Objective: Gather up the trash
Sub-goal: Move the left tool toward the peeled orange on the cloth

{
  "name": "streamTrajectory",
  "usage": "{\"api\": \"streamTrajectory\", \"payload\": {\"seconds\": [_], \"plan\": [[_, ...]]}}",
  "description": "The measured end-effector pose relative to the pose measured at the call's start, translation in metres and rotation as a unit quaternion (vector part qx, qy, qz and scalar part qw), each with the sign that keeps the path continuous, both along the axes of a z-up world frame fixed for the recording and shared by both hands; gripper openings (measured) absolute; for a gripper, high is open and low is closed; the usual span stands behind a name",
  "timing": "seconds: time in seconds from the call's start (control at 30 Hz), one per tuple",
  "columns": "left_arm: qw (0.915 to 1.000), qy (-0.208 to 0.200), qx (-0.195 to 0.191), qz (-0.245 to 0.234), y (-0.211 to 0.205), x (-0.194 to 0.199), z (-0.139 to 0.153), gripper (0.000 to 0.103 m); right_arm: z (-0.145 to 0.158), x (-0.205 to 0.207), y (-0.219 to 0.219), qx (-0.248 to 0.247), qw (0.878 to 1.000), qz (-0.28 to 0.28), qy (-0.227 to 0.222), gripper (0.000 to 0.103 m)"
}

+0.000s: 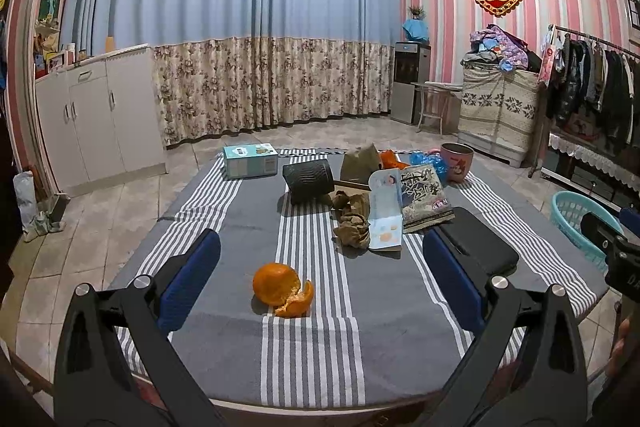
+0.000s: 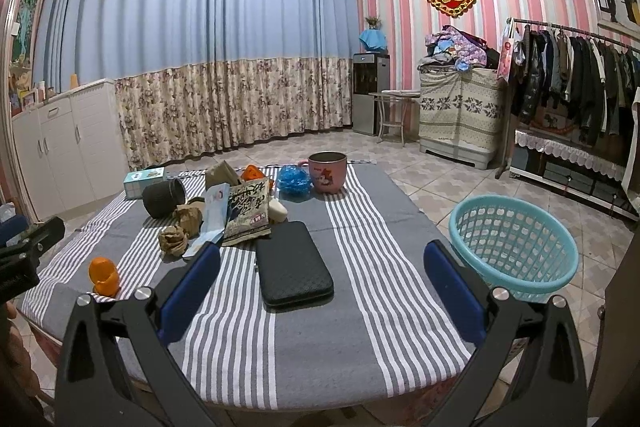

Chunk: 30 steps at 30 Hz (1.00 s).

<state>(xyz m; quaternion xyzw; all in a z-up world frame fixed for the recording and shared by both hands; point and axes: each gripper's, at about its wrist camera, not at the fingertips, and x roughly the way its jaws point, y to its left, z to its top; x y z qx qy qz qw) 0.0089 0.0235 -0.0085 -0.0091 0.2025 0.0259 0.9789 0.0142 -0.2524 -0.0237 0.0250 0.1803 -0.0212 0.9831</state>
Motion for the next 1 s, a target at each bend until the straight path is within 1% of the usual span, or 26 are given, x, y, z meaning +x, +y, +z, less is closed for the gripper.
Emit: {"api": "streamTrajectory", "payload": {"seconds": [0.37,0.63,0.8,0.93,1.0], "plan": [[1.0000,-0.001,0.002,-0.002,0.001,-0.001,0.001,0.098,0.004,0.001,-0.001,-0.002,1.000,-0.004,-0.005,0.099],[1.0000,0.006,0.005,-0.003,0.003,0.003,-0.001,0.098,0.001,0.004,-0.007,0.005,1.000,-0.011,-0.001,0.099],[0.9999,0.011,0.006,-0.001,0.004,0.005,-0.009,0.098,-0.002,0.007,-0.011,0.006,1.000,-0.019,-0.002,0.099],[0.9997,0.023,0.004,0.001,0.009,0.011,-0.020,0.098,-0.007,0.009,-0.013,0.005,1.000,-0.022,-0.002,0.099],[0.9997,0.022,0.003,0.004,0.012,0.012,-0.025,0.098,-0.010,0.013,-0.015,0.007,1.000,-0.023,0.000,0.099]]}}
